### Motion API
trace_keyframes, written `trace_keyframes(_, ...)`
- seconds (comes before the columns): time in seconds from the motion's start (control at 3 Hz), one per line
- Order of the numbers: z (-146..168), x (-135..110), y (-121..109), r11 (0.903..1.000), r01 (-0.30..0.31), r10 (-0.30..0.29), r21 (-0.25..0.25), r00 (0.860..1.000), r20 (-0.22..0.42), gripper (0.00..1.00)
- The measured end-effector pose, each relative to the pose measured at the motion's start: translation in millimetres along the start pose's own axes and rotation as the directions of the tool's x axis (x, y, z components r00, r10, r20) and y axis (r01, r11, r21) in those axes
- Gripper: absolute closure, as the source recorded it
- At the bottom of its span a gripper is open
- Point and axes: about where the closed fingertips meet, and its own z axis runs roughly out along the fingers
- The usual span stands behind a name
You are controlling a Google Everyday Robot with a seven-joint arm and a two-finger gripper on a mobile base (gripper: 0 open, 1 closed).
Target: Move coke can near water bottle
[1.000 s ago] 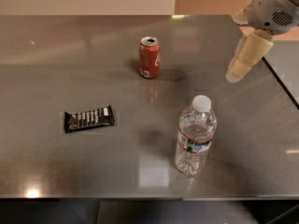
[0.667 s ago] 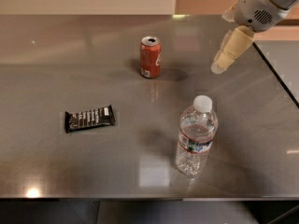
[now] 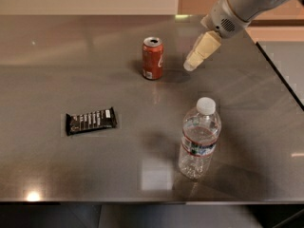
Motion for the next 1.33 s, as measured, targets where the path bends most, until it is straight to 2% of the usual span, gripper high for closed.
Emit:
trace_keyframes(0.67, 65, -43, -4, 0.9985, -0.054, 0.054, -0.004, 0.992, 0.118, 0.0)
trace_keyframes(1.33, 111, -84, 13, 0.9951, -0.067, 0.081, -0.072, 0.975, 0.207, 0.0)
